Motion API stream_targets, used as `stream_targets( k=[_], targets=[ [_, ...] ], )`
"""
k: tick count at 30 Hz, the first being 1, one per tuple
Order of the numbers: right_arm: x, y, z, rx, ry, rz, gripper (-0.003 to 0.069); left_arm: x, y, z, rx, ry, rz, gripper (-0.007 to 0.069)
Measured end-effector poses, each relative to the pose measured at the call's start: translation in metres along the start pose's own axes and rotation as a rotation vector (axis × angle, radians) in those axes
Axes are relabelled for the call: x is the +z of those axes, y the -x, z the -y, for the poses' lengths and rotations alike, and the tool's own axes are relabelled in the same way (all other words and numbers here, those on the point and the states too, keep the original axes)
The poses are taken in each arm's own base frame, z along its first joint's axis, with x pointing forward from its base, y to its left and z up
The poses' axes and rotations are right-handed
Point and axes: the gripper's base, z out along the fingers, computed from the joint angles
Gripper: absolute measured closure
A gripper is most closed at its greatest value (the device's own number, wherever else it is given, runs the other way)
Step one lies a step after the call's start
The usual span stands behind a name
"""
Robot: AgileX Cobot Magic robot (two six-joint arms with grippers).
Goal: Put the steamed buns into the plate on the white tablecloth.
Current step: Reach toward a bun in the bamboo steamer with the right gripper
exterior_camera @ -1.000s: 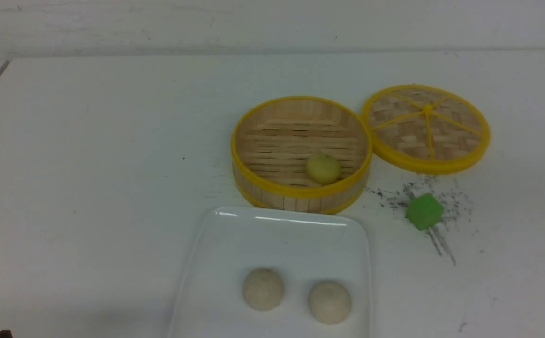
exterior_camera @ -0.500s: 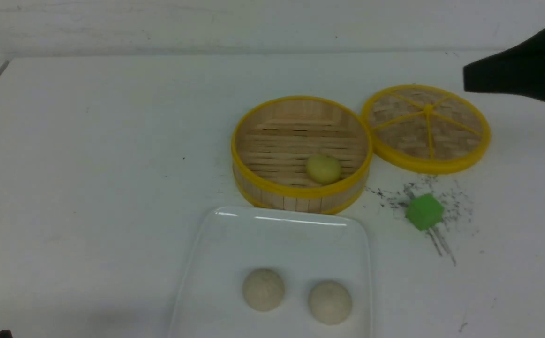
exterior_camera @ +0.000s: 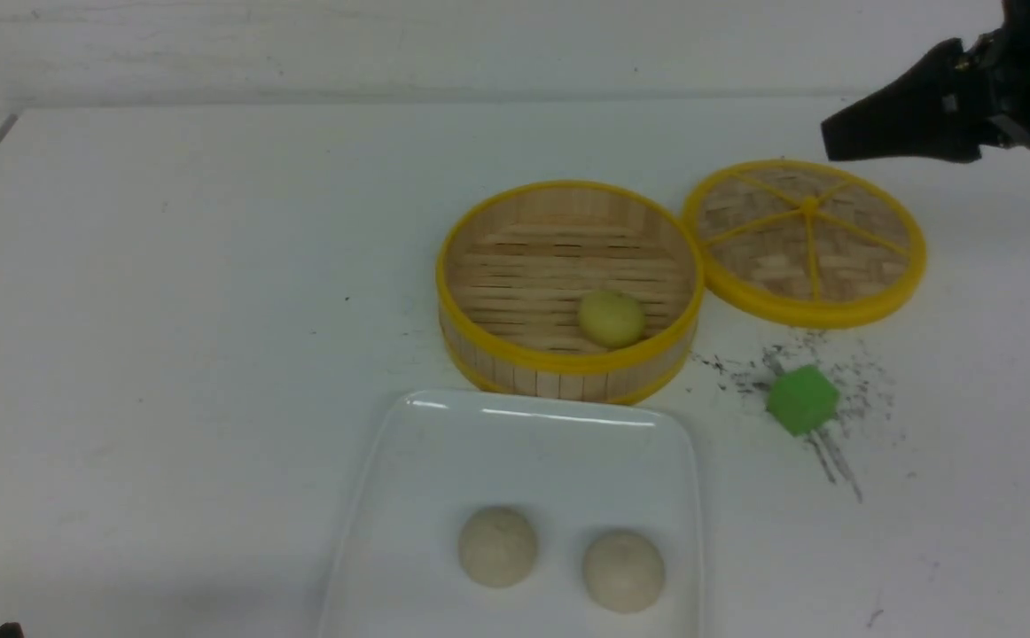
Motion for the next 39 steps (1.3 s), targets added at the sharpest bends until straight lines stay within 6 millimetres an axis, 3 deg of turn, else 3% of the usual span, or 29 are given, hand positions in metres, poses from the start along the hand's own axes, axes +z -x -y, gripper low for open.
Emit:
stream_targets(
  k=[2, 8, 17, 26, 33, 39],
  targets=[
    [0.012, 0.000, 0.003, -0.012, 0.008, -0.032, 0.0255, 0.000, 0.000, 0.000, 0.000, 0.000, 0.000, 0.0384],
    [0.074, -0.001, 0.007, -0.172, 0.022, -0.184, 0.0255, 0.000, 0.000, 0.000, 0.000, 0.000, 0.000, 0.0384],
    [0.126, -0.002, 0.024, -0.282, -0.024, -0.251, 0.0255, 0.000, 0.000, 0.000, 0.000, 0.000, 0.000, 0.0384],
    [0.171, -0.020, 0.026, -0.371, -0.007, -0.296, 0.0255, 0.000, 0.000, 0.000, 0.001, 0.000, 0.001, 0.0384],
    [0.187, -0.022, 0.015, -0.417, -0.023, -0.281, 0.0255, 0.000, 0.000, 0.000, 0.001, 0.000, 0.001, 0.0384],
    [0.203, -0.033, 0.022, -0.467, -0.059, -0.317, 0.0255, 0.000, 0.000, 0.000, 0.001, 0.000, 0.001, 0.0384]
  ],
)
